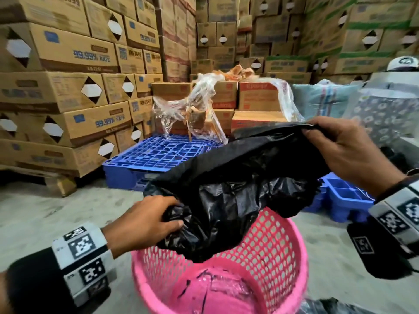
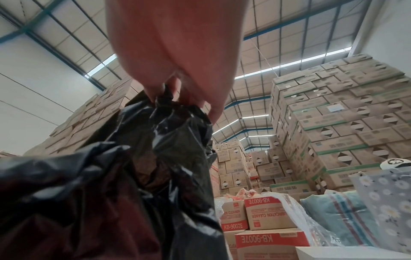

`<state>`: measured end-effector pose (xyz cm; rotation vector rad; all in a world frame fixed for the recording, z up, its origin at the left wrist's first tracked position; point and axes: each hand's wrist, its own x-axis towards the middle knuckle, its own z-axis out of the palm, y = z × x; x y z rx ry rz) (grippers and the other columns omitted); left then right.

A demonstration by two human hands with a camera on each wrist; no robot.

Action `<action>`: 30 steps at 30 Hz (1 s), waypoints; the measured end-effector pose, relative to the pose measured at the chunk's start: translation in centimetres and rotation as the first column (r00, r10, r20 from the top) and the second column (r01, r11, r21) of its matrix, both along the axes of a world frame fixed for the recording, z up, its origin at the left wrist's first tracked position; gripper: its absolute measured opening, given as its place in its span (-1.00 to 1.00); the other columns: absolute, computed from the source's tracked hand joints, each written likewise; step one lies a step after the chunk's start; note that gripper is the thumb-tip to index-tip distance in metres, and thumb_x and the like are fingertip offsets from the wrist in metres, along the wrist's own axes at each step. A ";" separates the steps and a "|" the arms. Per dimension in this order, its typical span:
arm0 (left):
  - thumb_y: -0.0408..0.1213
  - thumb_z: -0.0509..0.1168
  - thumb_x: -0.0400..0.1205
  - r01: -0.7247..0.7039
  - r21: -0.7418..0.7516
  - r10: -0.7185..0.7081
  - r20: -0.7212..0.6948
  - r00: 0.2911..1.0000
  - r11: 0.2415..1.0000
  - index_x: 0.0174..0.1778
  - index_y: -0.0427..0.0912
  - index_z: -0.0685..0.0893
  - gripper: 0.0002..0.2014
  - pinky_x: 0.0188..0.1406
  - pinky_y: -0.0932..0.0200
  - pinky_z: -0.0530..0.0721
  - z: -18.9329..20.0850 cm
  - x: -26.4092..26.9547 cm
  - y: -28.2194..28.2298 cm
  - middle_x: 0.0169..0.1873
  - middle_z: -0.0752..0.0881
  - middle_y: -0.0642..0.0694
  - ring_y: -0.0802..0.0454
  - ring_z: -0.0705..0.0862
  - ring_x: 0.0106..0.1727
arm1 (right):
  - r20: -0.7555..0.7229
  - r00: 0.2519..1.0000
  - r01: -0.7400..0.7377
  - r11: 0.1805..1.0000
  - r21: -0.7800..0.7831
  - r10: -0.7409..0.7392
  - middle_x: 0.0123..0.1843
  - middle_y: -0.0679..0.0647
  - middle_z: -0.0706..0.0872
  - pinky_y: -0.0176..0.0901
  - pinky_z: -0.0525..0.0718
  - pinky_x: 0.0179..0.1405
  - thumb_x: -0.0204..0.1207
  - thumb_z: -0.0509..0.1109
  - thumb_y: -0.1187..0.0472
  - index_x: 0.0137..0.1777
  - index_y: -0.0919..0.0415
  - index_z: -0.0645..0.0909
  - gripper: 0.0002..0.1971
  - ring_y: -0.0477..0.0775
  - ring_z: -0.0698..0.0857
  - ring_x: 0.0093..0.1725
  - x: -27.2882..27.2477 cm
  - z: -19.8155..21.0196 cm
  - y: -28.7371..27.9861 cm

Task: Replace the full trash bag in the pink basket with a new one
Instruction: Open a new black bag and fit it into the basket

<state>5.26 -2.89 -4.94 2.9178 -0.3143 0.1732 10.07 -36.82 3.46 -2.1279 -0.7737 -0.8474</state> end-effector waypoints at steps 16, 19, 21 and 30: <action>-0.22 0.47 0.46 0.253 -0.467 -0.239 0.089 0.967 0.847 0.31 0.05 0.51 -0.50 0.11 0.39 0.49 3.4 1.1 -4.5 0.16 0.65 0.05 0.28 0.59 0.15 | -0.151 0.970 -0.202 0.978 -0.052 0.192 -0.26 0.01 0.76 -0.43 0.58 -0.24 0.58 0.28 0.39 -0.08 0.29 0.71 -0.84 -0.32 0.63 -0.26 -2.9 -0.9 2.8; -0.14 0.46 0.49 0.355 -0.423 -0.428 -0.087 0.900 0.833 0.40 0.04 0.51 -0.46 0.49 0.07 0.38 2.2 2.6 -5.0 0.42 0.51 0.11 0.24 0.43 0.44 | -0.166 0.955 -0.255 0.966 -0.047 0.245 -0.18 0.03 0.74 -0.38 0.57 -0.29 0.59 0.28 0.36 -0.10 0.32 0.71 -0.84 -0.32 0.61 -0.28 -3.9 -0.6 3.1; -0.18 0.41 0.54 0.498 -0.364 -0.547 -0.038 0.836 0.787 0.16 -0.12 0.71 -0.72 0.45 0.04 0.41 1.4 2.9 -5.6 0.37 0.58 0.06 0.18 0.48 0.42 | -0.176 0.953 -0.261 0.963 -0.067 0.247 -0.21 0.09 0.73 -0.29 0.56 -0.33 0.58 0.29 0.29 -0.14 0.34 0.70 -0.82 -0.28 0.60 -0.30 -4.2 -0.8 2.9; -0.14 0.29 0.51 0.608 0.137 -0.619 0.067 0.782 0.782 -0.11 0.01 0.55 -0.91 -0.33 0.11 0.51 3.1 0.8 -3.0 -0.33 0.73 -0.03 -0.02 0.67 -0.26 | -0.382 0.922 -0.235 0.686 -0.688 -0.067 -0.05 0.12 0.81 -0.20 0.46 -0.14 0.49 0.31 0.23 -0.05 0.13 0.70 -0.86 0.10 0.68 -0.03 -3.4 -6.3 3.0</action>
